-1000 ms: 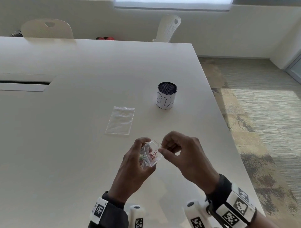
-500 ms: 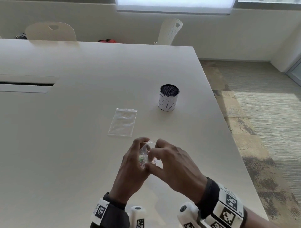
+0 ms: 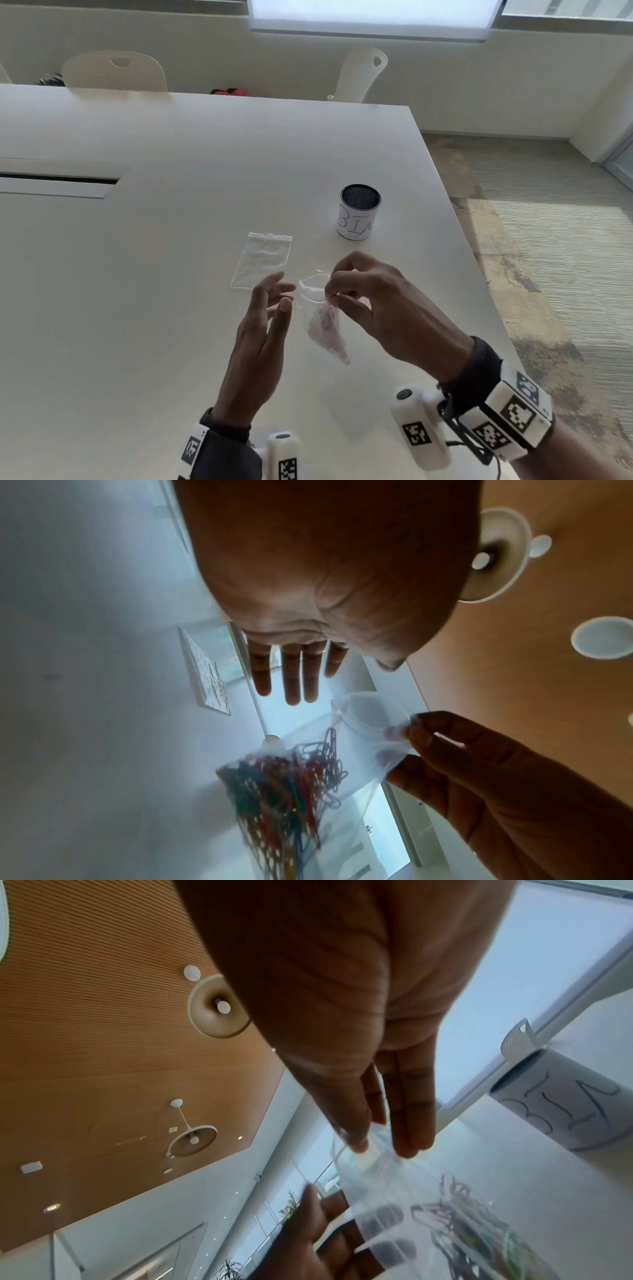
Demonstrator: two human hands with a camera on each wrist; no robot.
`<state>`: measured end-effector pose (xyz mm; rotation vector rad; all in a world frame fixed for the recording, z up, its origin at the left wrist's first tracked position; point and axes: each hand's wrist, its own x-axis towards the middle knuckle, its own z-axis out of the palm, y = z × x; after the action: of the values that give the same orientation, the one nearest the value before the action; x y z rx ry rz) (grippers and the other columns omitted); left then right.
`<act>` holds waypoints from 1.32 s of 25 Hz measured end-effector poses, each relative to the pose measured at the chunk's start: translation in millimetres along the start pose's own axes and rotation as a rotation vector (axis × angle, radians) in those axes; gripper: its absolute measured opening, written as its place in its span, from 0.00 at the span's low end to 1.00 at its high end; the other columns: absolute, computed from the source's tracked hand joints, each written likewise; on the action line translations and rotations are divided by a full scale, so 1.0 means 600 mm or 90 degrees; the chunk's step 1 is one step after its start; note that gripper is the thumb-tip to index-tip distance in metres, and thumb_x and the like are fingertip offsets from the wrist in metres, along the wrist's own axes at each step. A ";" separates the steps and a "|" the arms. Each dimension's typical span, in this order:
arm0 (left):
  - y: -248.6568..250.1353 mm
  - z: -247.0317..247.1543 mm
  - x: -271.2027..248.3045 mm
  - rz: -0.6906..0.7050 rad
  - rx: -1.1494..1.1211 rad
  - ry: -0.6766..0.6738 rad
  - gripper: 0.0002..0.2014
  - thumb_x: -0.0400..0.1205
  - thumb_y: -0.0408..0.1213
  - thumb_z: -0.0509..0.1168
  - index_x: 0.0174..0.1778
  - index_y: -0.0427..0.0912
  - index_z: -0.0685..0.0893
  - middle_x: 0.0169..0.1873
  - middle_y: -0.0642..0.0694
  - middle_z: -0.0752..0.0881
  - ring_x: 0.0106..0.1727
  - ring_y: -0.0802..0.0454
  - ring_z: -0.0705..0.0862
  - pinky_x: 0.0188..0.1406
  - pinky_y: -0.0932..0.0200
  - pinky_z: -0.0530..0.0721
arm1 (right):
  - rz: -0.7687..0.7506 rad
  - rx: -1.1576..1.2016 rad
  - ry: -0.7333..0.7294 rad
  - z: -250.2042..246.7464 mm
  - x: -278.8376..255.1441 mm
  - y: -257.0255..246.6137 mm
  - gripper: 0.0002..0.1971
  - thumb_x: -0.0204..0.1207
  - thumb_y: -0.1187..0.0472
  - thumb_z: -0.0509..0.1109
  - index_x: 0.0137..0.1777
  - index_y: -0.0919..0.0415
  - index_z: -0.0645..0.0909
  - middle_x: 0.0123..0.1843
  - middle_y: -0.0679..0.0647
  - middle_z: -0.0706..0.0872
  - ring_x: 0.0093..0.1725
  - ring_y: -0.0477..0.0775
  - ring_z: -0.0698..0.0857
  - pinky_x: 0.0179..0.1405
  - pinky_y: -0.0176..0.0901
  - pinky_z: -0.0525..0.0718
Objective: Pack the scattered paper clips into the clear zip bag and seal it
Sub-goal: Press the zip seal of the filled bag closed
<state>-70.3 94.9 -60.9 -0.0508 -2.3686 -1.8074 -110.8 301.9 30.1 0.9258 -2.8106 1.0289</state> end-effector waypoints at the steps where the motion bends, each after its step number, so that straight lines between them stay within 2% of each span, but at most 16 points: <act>1: -0.003 -0.002 0.006 -0.007 -0.016 0.008 0.21 0.91 0.56 0.58 0.81 0.62 0.72 0.68 0.63 0.86 0.70 0.60 0.86 0.68 0.64 0.79 | -0.026 0.001 -0.003 -0.006 0.004 0.004 0.03 0.85 0.60 0.74 0.50 0.55 0.90 0.55 0.48 0.85 0.46 0.47 0.88 0.48 0.49 0.89; 3: -0.004 -0.004 0.014 -0.016 -0.046 -0.020 0.22 0.91 0.47 0.64 0.82 0.60 0.74 0.68 0.60 0.88 0.69 0.61 0.87 0.69 0.64 0.81 | -0.062 0.015 0.000 -0.017 0.009 0.012 0.04 0.85 0.62 0.74 0.52 0.57 0.90 0.56 0.48 0.86 0.48 0.47 0.90 0.49 0.48 0.90; 5: 0.001 -0.002 0.018 -0.005 -0.082 -0.039 0.21 0.90 0.44 0.67 0.80 0.55 0.79 0.64 0.54 0.91 0.66 0.59 0.89 0.67 0.66 0.83 | -0.088 0.037 0.006 -0.027 0.012 0.017 0.04 0.86 0.63 0.74 0.53 0.59 0.91 0.55 0.49 0.88 0.50 0.47 0.91 0.51 0.48 0.90; 9: 0.020 0.004 0.020 0.011 -0.153 0.021 0.08 0.81 0.38 0.76 0.56 0.45 0.93 0.50 0.49 0.96 0.51 0.56 0.94 0.55 0.66 0.87 | -0.097 0.049 0.004 -0.038 0.007 0.025 0.04 0.85 0.64 0.74 0.54 0.60 0.92 0.52 0.49 0.92 0.49 0.47 0.93 0.51 0.48 0.91; 11: 0.022 -0.003 0.021 0.041 -0.104 0.044 0.03 0.78 0.36 0.78 0.46 0.46 0.95 0.45 0.49 0.96 0.48 0.52 0.94 0.54 0.62 0.89 | -0.075 0.027 0.010 -0.042 0.002 0.038 0.04 0.85 0.65 0.75 0.53 0.59 0.92 0.49 0.48 0.93 0.46 0.46 0.93 0.49 0.49 0.91; 13: 0.029 -0.016 0.022 0.101 -0.015 0.028 0.02 0.77 0.37 0.80 0.42 0.48 0.95 0.43 0.51 0.93 0.47 0.51 0.93 0.52 0.62 0.88 | -0.054 -0.027 0.019 -0.043 -0.003 0.054 0.04 0.84 0.66 0.75 0.51 0.59 0.91 0.46 0.49 0.92 0.43 0.49 0.92 0.45 0.52 0.90; 16: 0.050 -0.027 0.025 0.151 0.070 -0.044 0.02 0.79 0.36 0.79 0.42 0.48 0.94 0.47 0.54 0.91 0.52 0.51 0.92 0.53 0.66 0.85 | -0.027 -0.082 0.011 -0.036 -0.015 0.064 0.04 0.83 0.67 0.75 0.50 0.59 0.90 0.44 0.49 0.91 0.41 0.50 0.90 0.43 0.52 0.88; 20: 0.057 -0.024 0.032 0.086 0.055 -0.058 0.06 0.87 0.33 0.72 0.44 0.45 0.86 0.50 0.58 0.95 0.57 0.58 0.94 0.55 0.70 0.85 | 0.007 0.040 0.020 -0.030 -0.030 0.061 0.03 0.82 0.67 0.77 0.49 0.58 0.91 0.44 0.43 0.92 0.46 0.41 0.92 0.50 0.33 0.88; 22: 0.054 -0.013 0.032 0.069 0.062 -0.085 0.07 0.89 0.31 0.69 0.45 0.42 0.82 0.46 0.56 0.97 0.54 0.60 0.95 0.56 0.70 0.86 | 0.037 0.079 0.035 -0.024 -0.032 0.065 0.04 0.81 0.67 0.78 0.48 0.58 0.90 0.44 0.42 0.94 0.47 0.41 0.93 0.53 0.32 0.89; 24: 0.049 -0.005 0.029 0.067 0.100 -0.093 0.07 0.90 0.29 0.68 0.46 0.42 0.81 0.41 0.56 0.96 0.48 0.60 0.95 0.50 0.70 0.86 | 0.062 0.125 0.039 -0.017 -0.034 0.071 0.04 0.79 0.67 0.80 0.46 0.58 0.88 0.44 0.44 0.94 0.48 0.44 0.94 0.55 0.36 0.90; 26: 0.042 -0.002 0.026 0.046 0.088 -0.099 0.09 0.90 0.27 0.66 0.46 0.42 0.80 0.38 0.53 0.96 0.45 0.56 0.95 0.50 0.64 0.89 | 0.087 0.190 0.052 -0.013 -0.040 0.075 0.08 0.78 0.69 0.80 0.44 0.59 0.84 0.43 0.47 0.95 0.46 0.49 0.94 0.54 0.38 0.91; 29: 0.030 0.000 0.025 -0.024 0.016 -0.100 0.09 0.90 0.25 0.65 0.47 0.41 0.81 0.38 0.47 0.96 0.42 0.51 0.97 0.52 0.44 0.94 | 0.111 0.235 0.048 -0.006 -0.048 0.084 0.08 0.77 0.69 0.82 0.47 0.59 0.85 0.43 0.50 0.95 0.45 0.51 0.94 0.53 0.41 0.92; 31: 0.025 0.002 0.024 -0.039 0.017 -0.083 0.07 0.90 0.27 0.66 0.47 0.41 0.82 0.41 0.47 0.97 0.41 0.51 0.96 0.51 0.42 0.95 | 0.122 0.244 0.043 0.008 -0.050 0.088 0.07 0.77 0.69 0.82 0.48 0.59 0.87 0.42 0.51 0.94 0.43 0.51 0.93 0.51 0.41 0.92; 33: 0.027 0.002 0.024 -0.035 0.028 -0.083 0.03 0.89 0.34 0.71 0.51 0.45 0.84 0.45 0.52 0.97 0.43 0.54 0.96 0.51 0.46 0.95 | 0.133 0.245 0.068 0.022 -0.049 0.092 0.07 0.76 0.69 0.82 0.46 0.59 0.87 0.41 0.52 0.93 0.42 0.52 0.92 0.49 0.41 0.91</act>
<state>-82.9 99.5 -43.8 -0.1025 -2.5213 -1.8280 -113.3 343.3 -18.8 0.5758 -2.7126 1.6337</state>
